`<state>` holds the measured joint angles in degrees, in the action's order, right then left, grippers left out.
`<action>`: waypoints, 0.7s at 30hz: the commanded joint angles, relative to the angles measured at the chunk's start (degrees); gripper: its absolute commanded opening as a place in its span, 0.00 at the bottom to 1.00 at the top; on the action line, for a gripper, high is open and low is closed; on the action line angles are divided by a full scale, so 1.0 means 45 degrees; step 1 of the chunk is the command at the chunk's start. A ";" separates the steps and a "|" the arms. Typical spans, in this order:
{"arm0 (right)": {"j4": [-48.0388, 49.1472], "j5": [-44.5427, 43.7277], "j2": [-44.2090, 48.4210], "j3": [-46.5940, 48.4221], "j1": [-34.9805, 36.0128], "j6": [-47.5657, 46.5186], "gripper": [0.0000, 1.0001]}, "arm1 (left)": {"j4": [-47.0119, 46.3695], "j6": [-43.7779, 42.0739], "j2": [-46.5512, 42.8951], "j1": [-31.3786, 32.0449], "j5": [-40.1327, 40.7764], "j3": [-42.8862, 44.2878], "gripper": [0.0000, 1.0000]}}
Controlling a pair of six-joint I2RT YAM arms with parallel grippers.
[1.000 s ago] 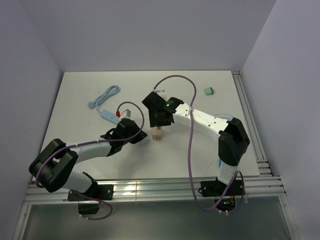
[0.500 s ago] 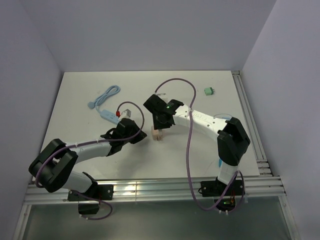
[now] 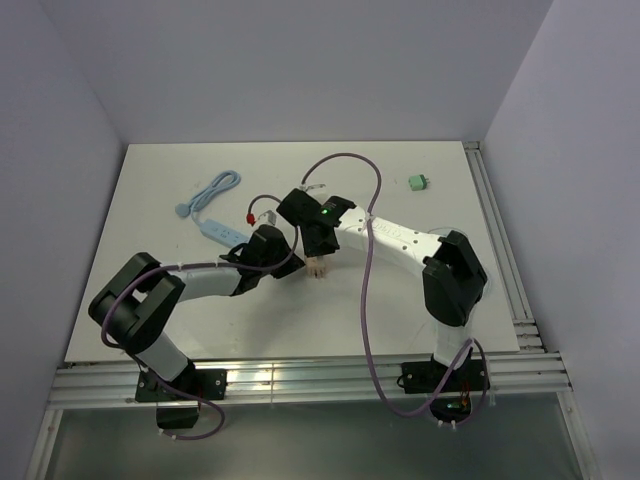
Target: Insert the plug
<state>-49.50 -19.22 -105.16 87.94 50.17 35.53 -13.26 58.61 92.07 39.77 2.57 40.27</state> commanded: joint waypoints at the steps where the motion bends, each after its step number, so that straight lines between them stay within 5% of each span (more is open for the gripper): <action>1: -0.0524 -0.0728 -0.0340 0.0750 0.0374 0.0073 0.06 | -0.0706 -0.0056 0.0184 -0.0009 -0.0454 0.0387 0.00; 15: -0.0368 -0.0220 -0.0810 0.1180 0.0862 0.0581 0.00 | -0.0922 0.0042 0.0262 -0.0009 -0.0629 0.0446 0.00; 21: -0.0349 -0.0474 -0.0342 0.1044 0.0843 0.0582 0.23 | -0.0824 0.0003 0.0086 0.0010 -0.0629 0.0367 0.00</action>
<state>-52.31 -22.52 -107.53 90.87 52.07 37.08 -14.11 59.24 93.56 39.48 1.39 40.27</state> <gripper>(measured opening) 0.277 0.011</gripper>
